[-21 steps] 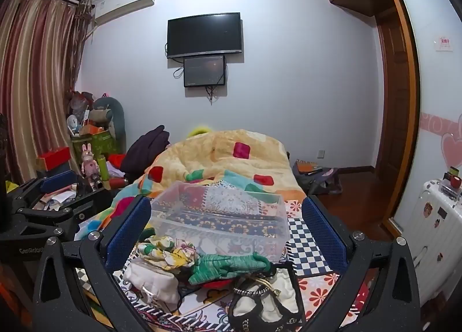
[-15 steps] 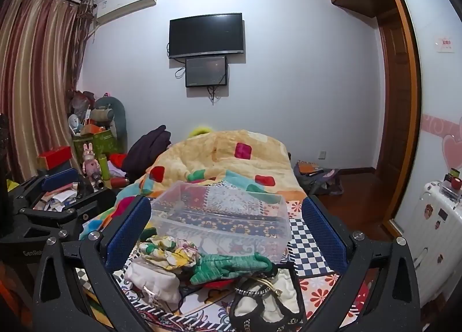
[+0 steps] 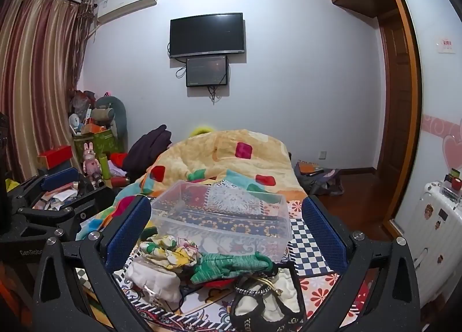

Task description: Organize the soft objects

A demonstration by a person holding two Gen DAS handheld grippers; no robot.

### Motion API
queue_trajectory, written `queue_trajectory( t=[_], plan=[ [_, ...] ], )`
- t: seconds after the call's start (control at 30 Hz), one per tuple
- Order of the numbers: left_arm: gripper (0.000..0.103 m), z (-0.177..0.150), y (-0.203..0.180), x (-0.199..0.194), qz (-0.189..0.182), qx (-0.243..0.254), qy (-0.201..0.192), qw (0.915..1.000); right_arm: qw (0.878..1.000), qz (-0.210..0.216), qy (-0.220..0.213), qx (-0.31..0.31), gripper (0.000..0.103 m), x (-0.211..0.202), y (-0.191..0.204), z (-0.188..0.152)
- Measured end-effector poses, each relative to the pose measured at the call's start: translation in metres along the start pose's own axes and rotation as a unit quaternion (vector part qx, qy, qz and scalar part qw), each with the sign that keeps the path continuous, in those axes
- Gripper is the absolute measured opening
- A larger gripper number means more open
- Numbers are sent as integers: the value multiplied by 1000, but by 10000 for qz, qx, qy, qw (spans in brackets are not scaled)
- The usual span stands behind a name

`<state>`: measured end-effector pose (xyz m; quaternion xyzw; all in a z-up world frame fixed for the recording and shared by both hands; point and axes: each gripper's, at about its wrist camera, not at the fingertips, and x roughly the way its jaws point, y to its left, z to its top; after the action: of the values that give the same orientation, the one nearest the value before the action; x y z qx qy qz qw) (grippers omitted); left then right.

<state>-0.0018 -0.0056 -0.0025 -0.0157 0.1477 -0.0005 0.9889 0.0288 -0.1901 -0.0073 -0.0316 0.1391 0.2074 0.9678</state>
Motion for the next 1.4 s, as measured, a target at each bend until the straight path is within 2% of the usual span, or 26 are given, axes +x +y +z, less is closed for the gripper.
queue_trajectory(
  t=[1.4],
  plan=[
    [103,3,-2,-1,-14,-35,-57,10000,10000,29,-70,31,103,-6,4,8]
  ],
)
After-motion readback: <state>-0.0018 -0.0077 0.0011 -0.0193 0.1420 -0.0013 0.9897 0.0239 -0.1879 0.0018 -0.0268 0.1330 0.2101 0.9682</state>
